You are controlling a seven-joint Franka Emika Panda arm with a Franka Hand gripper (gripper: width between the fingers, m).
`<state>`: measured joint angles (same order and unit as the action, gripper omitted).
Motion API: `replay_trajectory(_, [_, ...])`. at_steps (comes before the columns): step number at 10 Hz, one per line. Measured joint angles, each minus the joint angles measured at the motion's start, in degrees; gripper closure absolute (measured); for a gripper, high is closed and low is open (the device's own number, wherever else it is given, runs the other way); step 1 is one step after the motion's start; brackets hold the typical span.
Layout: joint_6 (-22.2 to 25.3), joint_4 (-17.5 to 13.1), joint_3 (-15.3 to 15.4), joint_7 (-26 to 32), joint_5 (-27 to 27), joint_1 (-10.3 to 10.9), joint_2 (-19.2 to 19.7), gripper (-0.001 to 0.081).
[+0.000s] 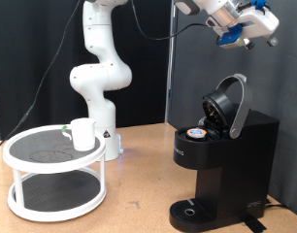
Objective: Make a cup of coffee with the keurig machine
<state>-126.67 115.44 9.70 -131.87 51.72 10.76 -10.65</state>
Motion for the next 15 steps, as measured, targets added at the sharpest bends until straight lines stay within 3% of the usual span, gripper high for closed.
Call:
replay_trajectory(1, [0.0,0.0,0.1,-0.5,-1.1,0.0,-0.1,0.0071])
replay_trajectory(4, [0.4,0.4,0.1,-3.8,-4.4,-0.1,0.1,0.0480])
replay_trajectory(5, [0.4,0.8,0.1,-4.7,-5.2,-0.2,0.2,0.0480])
replay_trajectory(6, [0.4,1.2,0.1,-5.1,-5.7,-0.3,0.4,0.0681])
replay_trajectory(7, [0.3,1.8,0.0,-5.1,-5.9,-0.5,0.5,0.0681])
replay_trajectory(8, [-0.1,2.4,-0.1,-5.1,-6.2,-0.7,0.7,0.0766])
replay_trajectory(10, [-1.0,3.3,-0.2,-4.9,-6.2,-1.2,1.0,0.0799])
replay_trajectory(15, [-1.6,4.9,-0.6,-3.5,-6.2,-1.9,1.3,0.0806])
